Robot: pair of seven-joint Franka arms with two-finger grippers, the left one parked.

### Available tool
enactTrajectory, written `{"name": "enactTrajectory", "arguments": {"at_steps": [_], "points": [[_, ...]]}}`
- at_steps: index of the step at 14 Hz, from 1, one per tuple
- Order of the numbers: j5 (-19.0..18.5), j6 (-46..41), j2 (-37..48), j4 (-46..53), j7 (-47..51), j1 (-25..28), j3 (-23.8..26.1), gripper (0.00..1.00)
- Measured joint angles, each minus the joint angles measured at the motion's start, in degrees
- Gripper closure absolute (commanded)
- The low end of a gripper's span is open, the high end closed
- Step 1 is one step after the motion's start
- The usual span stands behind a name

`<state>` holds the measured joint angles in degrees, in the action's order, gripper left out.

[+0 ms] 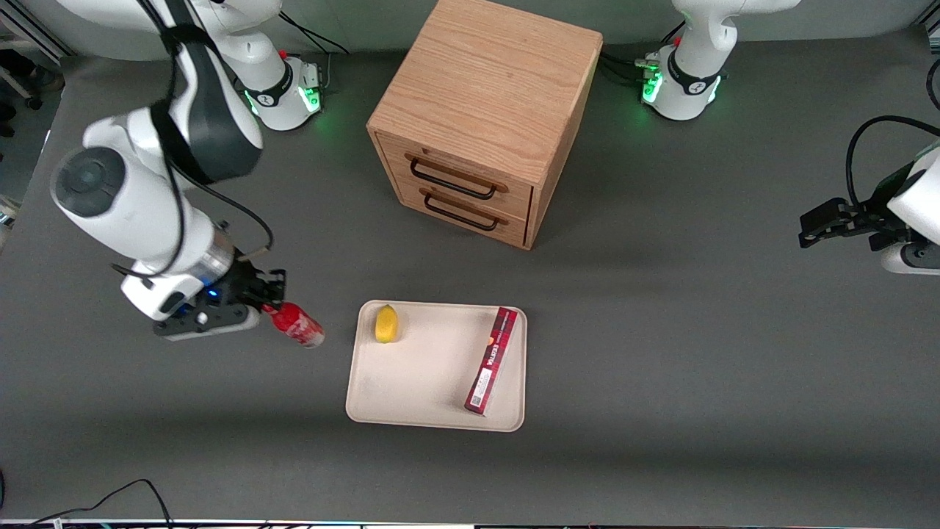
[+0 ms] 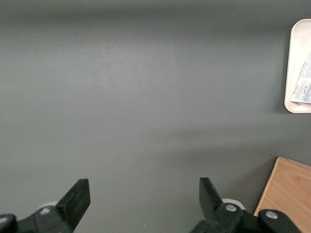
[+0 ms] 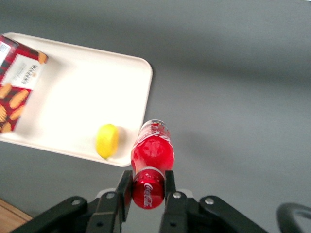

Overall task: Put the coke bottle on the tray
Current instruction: 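Lift the bottle and carry it with the right gripper toward the tray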

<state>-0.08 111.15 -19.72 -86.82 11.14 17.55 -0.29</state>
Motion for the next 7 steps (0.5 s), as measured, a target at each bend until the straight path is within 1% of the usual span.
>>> {"name": "enactTrajectory", "arguments": {"at_steps": [3,7], "points": [[0.03,0.01,-8.62,7.86,4.21,2.82,-0.49,1.0],[0.23,0.08,-18.33,17.76,4.72,4.88,-2.4,1.0]]}}
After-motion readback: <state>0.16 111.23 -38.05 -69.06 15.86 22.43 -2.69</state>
